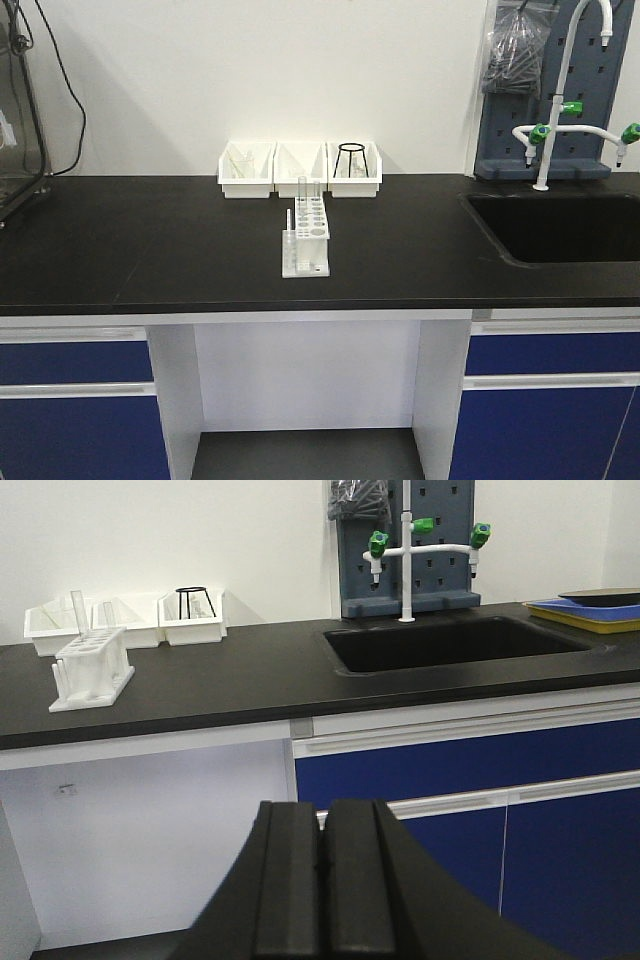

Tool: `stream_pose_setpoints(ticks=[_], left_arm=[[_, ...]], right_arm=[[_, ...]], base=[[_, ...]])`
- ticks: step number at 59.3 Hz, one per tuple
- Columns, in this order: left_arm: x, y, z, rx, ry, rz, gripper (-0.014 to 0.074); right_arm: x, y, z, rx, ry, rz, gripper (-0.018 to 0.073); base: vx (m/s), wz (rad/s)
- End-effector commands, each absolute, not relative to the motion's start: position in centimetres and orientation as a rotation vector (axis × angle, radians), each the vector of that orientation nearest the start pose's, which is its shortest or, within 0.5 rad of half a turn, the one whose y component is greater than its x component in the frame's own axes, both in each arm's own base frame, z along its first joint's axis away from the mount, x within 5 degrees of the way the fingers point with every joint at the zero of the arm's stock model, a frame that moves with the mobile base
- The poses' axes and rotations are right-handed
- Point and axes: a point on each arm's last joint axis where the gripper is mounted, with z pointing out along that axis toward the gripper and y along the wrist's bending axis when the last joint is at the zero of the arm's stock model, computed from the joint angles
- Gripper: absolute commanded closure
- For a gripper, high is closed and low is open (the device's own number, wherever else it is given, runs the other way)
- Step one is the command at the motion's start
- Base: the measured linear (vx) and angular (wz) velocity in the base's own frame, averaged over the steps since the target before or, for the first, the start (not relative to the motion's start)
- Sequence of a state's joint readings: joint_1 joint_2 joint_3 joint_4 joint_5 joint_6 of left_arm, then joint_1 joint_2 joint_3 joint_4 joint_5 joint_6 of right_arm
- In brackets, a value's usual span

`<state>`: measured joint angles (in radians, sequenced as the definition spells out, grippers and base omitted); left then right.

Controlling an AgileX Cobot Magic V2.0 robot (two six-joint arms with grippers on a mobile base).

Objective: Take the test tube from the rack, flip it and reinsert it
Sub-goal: 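Drive the base forward up to the white test tube rack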

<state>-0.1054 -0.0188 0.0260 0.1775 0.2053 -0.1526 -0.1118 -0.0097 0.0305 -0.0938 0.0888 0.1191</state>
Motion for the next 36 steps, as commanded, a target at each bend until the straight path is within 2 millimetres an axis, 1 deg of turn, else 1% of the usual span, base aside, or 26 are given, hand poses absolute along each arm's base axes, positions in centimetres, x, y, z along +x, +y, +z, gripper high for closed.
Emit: stream_pose_setpoints(ticks=[1,36], left_arm=[[5.52,-0.38,19.58,0.076,1.604,-0.056,0.0602],[5.52,-0.38,19.58,0.076,1.604,-0.056,0.0602]], right_arm=[[5.54,-0.67,20.23,0.091,1.502,-0.093,0.057],[5.54,-0.67,20.22,0.091,1.503,-0.093,0.057]], base=[[0.0,0.0],[0.0,0.0]])
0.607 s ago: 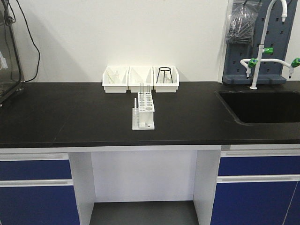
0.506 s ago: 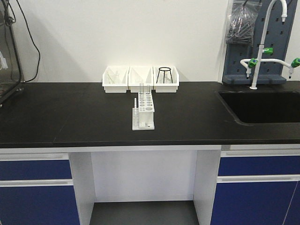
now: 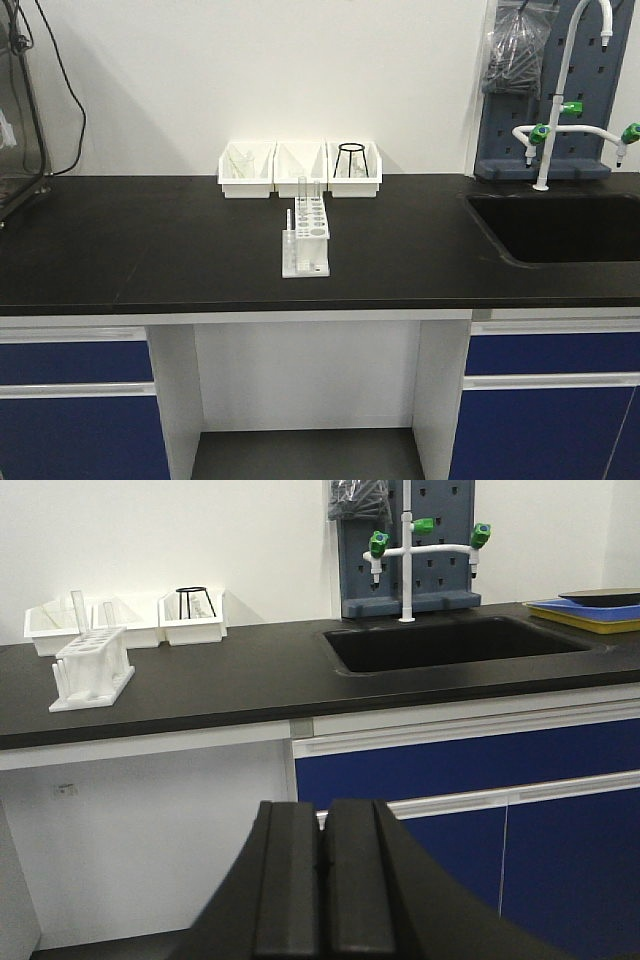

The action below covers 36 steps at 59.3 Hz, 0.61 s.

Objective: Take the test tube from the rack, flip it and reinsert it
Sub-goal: 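Drive the base forward up to the white test tube rack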

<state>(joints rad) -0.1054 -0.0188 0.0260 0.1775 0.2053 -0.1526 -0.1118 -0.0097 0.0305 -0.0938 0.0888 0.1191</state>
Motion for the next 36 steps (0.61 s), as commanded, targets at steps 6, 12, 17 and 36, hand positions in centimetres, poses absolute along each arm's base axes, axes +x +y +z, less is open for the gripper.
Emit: stream_pose_setpoints(ticks=[6,12,17,36], left_arm=[[5.52,-0.38,19.58,0.076,1.604,-0.056,0.0602],[5.52,-0.38,19.58,0.076,1.604,-0.056,0.0602],[5.52,-0.38,19.58,0.076,1.604,-0.056,0.0602],[5.52,-0.38,19.58,0.076,1.604,-0.056,0.0602]], right_arm=[[5.54,-0.67,20.22,0.091,1.503,-0.093,0.057],[5.54,-0.67,20.22,0.091,1.503,-0.093,0.057],[5.54,-0.67,20.22,0.091,1.503,-0.093,0.057],[5.54,-0.67,20.22,0.091,1.503,-0.093,0.057]], base=[[0.0,-0.01],[0.02,0.0],[0.06,0.01],[0.17,-0.01]])
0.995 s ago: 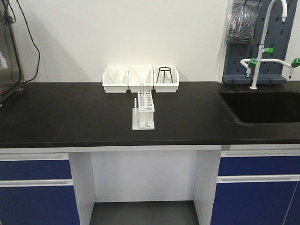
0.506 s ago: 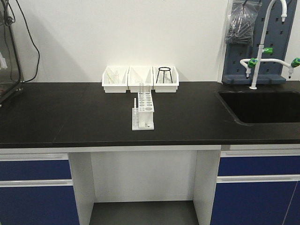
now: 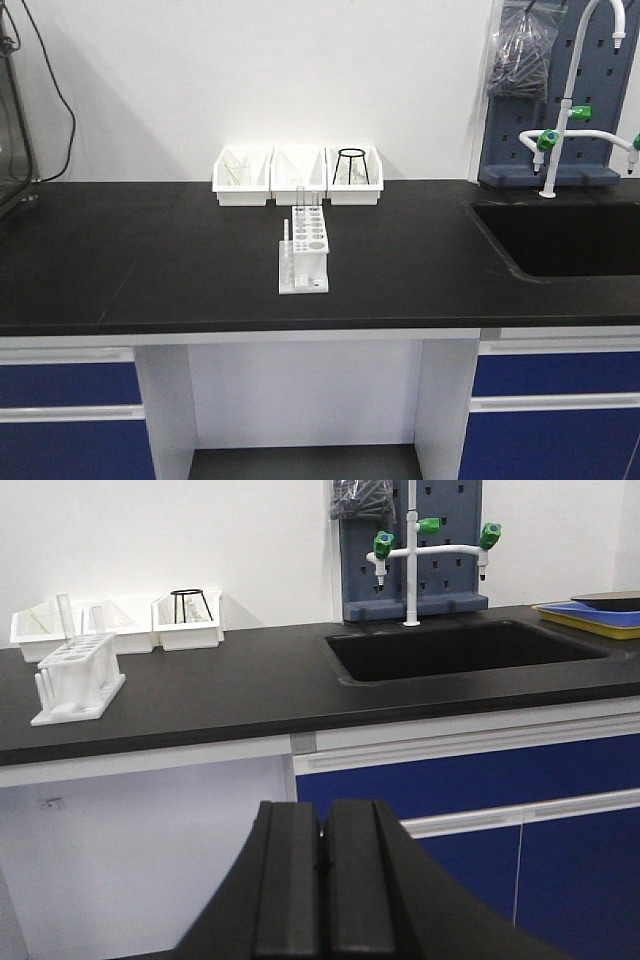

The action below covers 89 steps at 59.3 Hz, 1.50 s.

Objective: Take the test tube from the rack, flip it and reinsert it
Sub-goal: 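Drive the base forward up to the white test tube rack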

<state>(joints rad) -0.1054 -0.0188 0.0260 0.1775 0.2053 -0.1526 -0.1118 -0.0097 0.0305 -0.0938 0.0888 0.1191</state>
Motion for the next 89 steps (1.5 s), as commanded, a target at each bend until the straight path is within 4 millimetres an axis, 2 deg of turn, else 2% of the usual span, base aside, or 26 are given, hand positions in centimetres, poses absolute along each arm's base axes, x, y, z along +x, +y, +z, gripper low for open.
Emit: stream_pose_setpoints(ticks=[1,89], left_arm=[[5.52,-0.38,19.58,0.076,1.604,-0.056,0.0602],[5.52,-0.38,19.58,0.076,1.604,-0.056,0.0602]], right_arm=[[5.54,-0.67,20.22,0.091,1.503,-0.093,0.057],[5.54,-0.67,20.23,0.091,1.502,-0.093,0.057]], base=[[0.27,-0.06],[0.37,0.03]])
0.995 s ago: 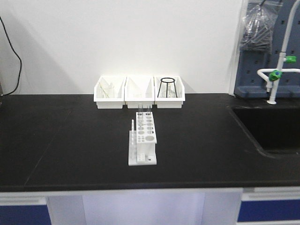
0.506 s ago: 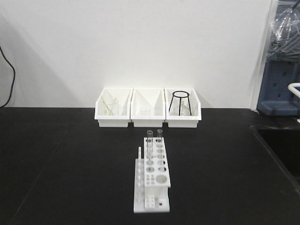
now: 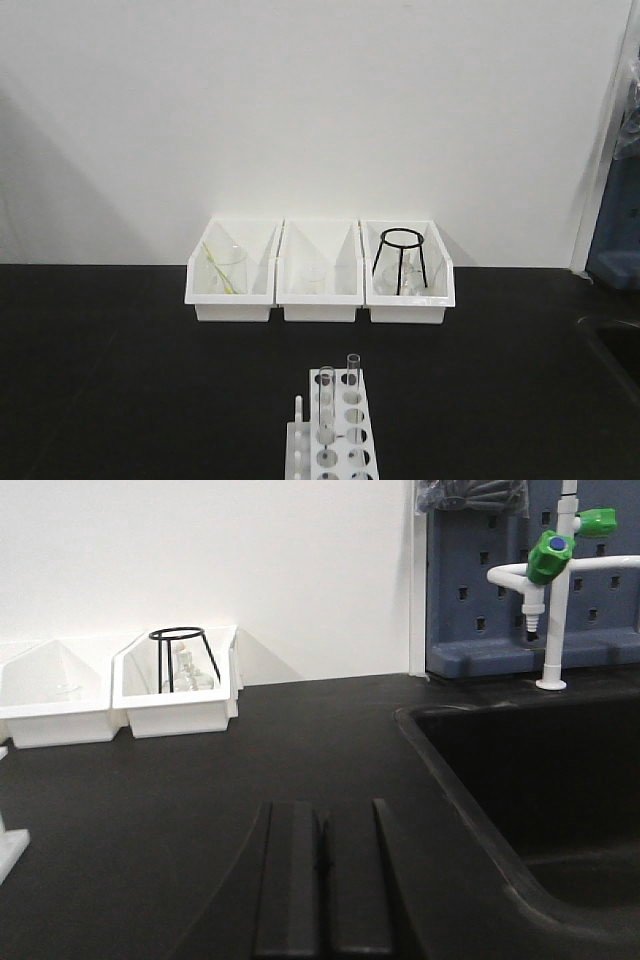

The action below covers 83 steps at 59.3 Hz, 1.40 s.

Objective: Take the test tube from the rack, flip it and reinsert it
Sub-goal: 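Drive the base forward up to the white test tube rack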

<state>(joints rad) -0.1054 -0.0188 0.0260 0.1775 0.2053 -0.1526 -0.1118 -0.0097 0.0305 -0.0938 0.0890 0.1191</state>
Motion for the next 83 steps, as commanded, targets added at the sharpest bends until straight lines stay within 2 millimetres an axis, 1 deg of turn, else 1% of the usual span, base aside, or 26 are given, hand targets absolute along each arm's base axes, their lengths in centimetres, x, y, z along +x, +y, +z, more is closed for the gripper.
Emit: stream_pose_setpoints(ticks=[1,19,39,46,51,56,60,64,67,68,71,74,78,81,83], left_arm=[[5.5,-0.4,19.6,0.076,1.604,-0.056,0.0602],[5.5,-0.4,19.6,0.076,1.604,-0.056,0.0602],[5.5,-0.4,19.6,0.076,1.604,-0.056,0.0602],[5.5,-0.4,19.6,0.076,1.604,-0.056,0.0602],[5.5,-0.4,19.6,0.076,1.604,-0.056,0.0602],[5.5,-0.4,19.6,0.076,1.604,-0.056,0.0602],[5.5,-0.4,19.6,0.076,1.604,-0.056,0.0602],[5.5,-0.4,19.6,0.076,1.604,-0.056,0.0602],[5.5,-0.4,19.6,0.076,1.604,-0.056,0.0602],[5.5,-0.4,19.6,0.076,1.604,-0.056,0.0602],[5.5,-0.4,19.6,0.076,1.604,-0.056,0.0602],[5.5,-0.4,19.6,0.076,1.604,-0.056,0.0602],[5.5,-0.4,19.6,0.076,1.604,-0.056,0.0602],[5.5,-0.4,19.6,0.076,1.604,-0.056,0.0602],[5.5,-0.4,19.6,0.076,1.604,-0.056,0.0602]], right_arm=[[5.5,-0.7,20.2,0.091,1.502,-0.093,0.057],[5.5,-0.7,20.2,0.091,1.502,-0.093,0.057],[5.5,-0.7,20.2,0.093,1.501,-0.092,0.057],[5.5,-0.6,20.5,0.138,1.468,-0.037,0.057],[5.4,-0.6,21.2,0.157,1.391,-0.002,0.057],[5.1,-0.5,22.6,0.136,1.247,0.0,0.057],[4.6,-0.4,24.3,0.108,1.159,-0.013,0.057],[4.0,-0.3,26.9,0.096,1.122,-0.024,0.057],[3.5,-0.3,29.6,0.095,1.095,-0.027,0.057],[3.5,-0.3,30.3,0.096,1.098,-0.028,0.057],[3.4,-0.3,33.2,0.091,1.088,-0.037,0.057],[4.2,-0.4,35.5,0.08,1.113,-0.057,0.057],[5.6,-0.6,38.0,0.071,1.149,-0.075,0.057],[6.7,-0.7,39.5,0.069,1.171,-0.082,0.057],[7.8,-0.8,40.0,0.068,1.198,-0.086,0.057]], base=[[0.3,-0.03],[0.24,-0.04],[0.08,0.04],[0.01,0.01],[0.0,0.0],[0.0,0.0],[0.0,0.0],[0.0,0.0],[0.0,0.0],[0.0,0.0],[0.0,0.0],[0.0,0.0],[0.0,0.0],[0.0,-0.01],[0.0,0.0]])
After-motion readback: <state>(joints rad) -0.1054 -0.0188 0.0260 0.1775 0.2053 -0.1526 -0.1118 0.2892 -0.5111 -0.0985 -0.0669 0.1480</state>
